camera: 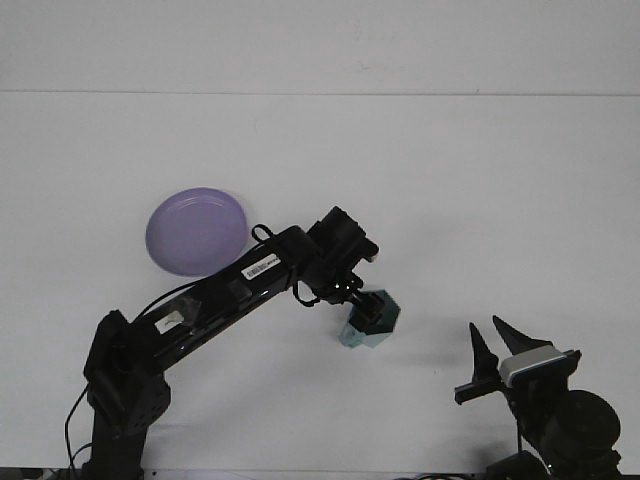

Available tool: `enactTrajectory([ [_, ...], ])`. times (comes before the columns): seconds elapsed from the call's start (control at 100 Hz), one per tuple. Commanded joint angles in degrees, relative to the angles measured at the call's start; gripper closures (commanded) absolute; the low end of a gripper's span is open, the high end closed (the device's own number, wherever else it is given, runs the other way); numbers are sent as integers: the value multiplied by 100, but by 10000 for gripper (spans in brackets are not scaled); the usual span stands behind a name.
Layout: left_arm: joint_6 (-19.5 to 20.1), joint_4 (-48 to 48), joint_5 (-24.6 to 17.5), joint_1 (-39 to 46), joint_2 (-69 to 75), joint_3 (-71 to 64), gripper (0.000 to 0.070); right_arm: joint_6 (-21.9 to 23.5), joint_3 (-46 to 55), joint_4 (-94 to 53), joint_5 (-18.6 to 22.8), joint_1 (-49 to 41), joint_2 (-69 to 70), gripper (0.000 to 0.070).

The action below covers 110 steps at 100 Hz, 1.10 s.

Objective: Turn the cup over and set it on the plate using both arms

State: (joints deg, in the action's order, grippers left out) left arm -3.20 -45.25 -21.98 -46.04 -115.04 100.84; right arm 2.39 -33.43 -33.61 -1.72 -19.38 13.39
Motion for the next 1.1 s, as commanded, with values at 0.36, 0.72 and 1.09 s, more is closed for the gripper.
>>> enactTrajectory([
  [0.36,142,184,63,-162,-214,127,688,66,-35,22,-20,-7,20,461],
  [0.72,409,-1058,192,297,-210,1169,688,68,-35,17,-20,-7,20,461],
  [1.09,468,-2629,890,2004,-208,3064,688,81,-35,20,0,-7,20,461],
])
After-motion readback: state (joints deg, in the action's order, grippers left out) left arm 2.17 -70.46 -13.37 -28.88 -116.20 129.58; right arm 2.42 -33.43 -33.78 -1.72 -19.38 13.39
